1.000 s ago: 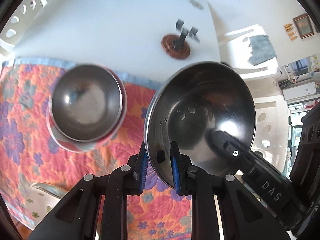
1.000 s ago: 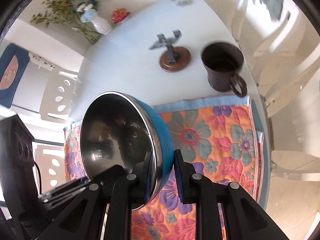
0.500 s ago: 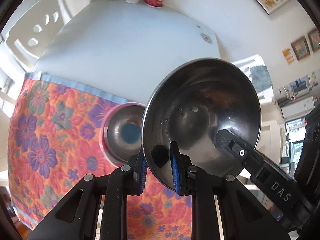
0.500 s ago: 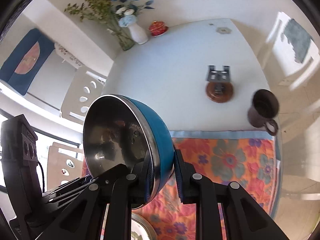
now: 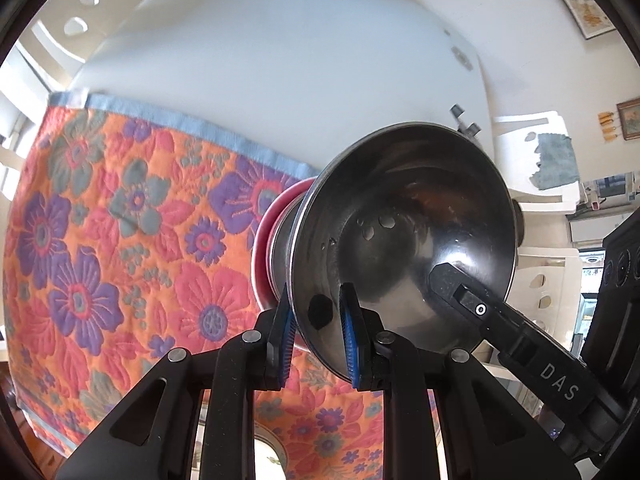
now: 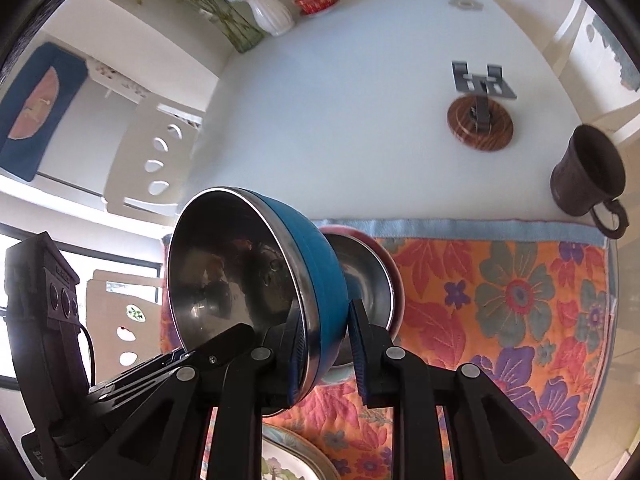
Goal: Organize plates and bowls
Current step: 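Carry the blue-backed bowl with both tools over the pink bowl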
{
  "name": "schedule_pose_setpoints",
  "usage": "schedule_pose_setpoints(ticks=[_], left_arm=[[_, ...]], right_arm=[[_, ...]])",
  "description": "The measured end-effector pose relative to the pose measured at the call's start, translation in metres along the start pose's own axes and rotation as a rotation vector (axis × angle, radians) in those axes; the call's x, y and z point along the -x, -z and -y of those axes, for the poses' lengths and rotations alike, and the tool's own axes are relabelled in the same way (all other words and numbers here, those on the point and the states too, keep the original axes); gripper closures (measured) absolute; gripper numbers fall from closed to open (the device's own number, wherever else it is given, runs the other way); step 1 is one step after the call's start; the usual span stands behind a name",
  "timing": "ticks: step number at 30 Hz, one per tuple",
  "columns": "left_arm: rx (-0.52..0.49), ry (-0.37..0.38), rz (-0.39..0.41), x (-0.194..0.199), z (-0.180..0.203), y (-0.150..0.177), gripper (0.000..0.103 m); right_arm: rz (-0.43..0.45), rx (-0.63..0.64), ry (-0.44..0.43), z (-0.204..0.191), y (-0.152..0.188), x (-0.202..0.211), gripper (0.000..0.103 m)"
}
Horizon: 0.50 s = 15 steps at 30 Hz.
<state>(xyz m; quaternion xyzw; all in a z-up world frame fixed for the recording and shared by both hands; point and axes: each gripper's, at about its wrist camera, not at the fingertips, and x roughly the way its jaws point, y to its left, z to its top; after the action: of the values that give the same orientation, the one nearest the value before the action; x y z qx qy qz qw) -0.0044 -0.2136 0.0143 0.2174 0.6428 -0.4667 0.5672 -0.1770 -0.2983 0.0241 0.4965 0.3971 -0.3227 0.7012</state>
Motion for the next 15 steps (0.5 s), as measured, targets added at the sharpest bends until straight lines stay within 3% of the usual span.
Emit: schedule_pose_setpoints(ticks=[15], left_arm=[[0.01,-0.033,-0.071,-0.043,-0.002,-0.01,0.085]], right_arm=[[-0.102,-0.032,0.047,0.023,-0.007,-0.045,0.082]])
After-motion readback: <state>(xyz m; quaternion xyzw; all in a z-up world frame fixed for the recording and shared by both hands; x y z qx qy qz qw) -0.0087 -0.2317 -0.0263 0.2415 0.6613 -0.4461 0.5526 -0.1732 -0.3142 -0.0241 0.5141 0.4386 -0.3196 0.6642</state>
